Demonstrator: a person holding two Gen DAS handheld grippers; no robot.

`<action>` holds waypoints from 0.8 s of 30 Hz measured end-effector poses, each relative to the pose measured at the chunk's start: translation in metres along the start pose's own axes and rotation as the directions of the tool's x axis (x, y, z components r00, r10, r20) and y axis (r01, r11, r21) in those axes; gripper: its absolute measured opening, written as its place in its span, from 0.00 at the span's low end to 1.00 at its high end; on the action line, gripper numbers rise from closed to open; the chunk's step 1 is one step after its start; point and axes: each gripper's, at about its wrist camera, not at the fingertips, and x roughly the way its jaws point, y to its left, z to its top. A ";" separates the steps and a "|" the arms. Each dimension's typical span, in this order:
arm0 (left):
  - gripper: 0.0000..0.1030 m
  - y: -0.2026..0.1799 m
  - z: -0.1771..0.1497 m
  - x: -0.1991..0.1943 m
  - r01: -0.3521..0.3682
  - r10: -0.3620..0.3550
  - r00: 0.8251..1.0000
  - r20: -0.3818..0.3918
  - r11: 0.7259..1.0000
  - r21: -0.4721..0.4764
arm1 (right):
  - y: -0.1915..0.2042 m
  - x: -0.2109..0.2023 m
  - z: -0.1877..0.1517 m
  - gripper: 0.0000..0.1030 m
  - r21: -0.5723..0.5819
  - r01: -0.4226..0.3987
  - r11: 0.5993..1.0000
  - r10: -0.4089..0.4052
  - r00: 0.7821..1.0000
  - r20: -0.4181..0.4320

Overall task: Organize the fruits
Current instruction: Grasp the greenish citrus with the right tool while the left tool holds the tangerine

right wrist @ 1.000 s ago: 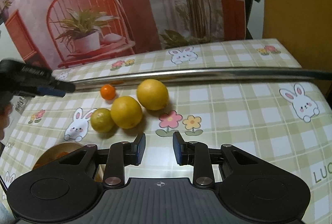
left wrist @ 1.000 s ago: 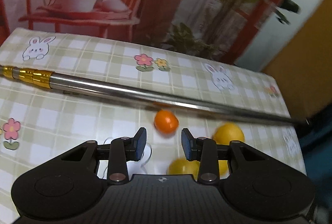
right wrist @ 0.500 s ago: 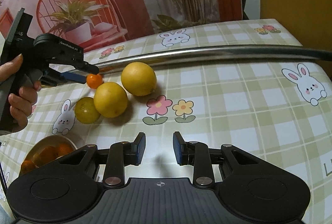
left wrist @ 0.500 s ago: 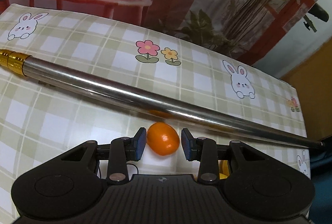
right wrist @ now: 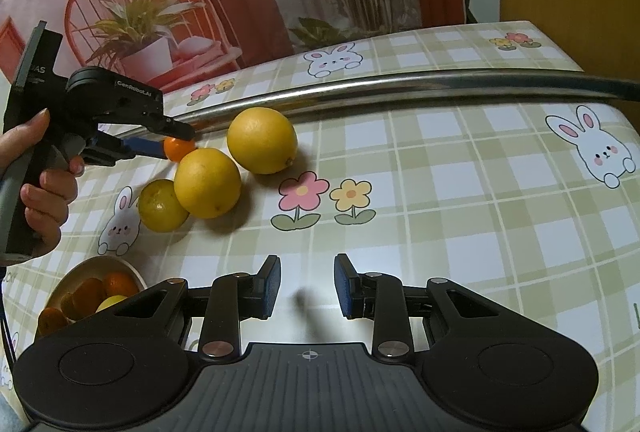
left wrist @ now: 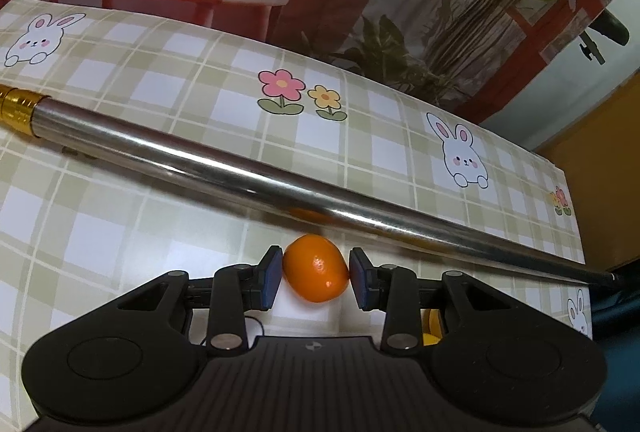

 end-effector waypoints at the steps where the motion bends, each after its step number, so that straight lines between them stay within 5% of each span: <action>1: 0.37 0.001 -0.001 -0.001 0.001 -0.001 1.000 0.001 1.000 0.001 | 0.000 0.000 0.000 0.27 0.000 0.001 1.000 -0.001 1.000 0.000; 14: 0.37 0.030 -0.022 -0.034 -0.013 0.012 1.000 0.025 0.998 0.054 | 0.018 -0.001 0.002 0.28 -0.049 -0.018 0.999 0.018 1.000 -0.012; 24: 0.37 0.064 -0.055 -0.081 -0.010 0.001 0.996 0.092 0.995 0.096 | 0.062 0.004 0.018 0.28 -0.200 -0.065 0.978 0.060 0.998 -0.028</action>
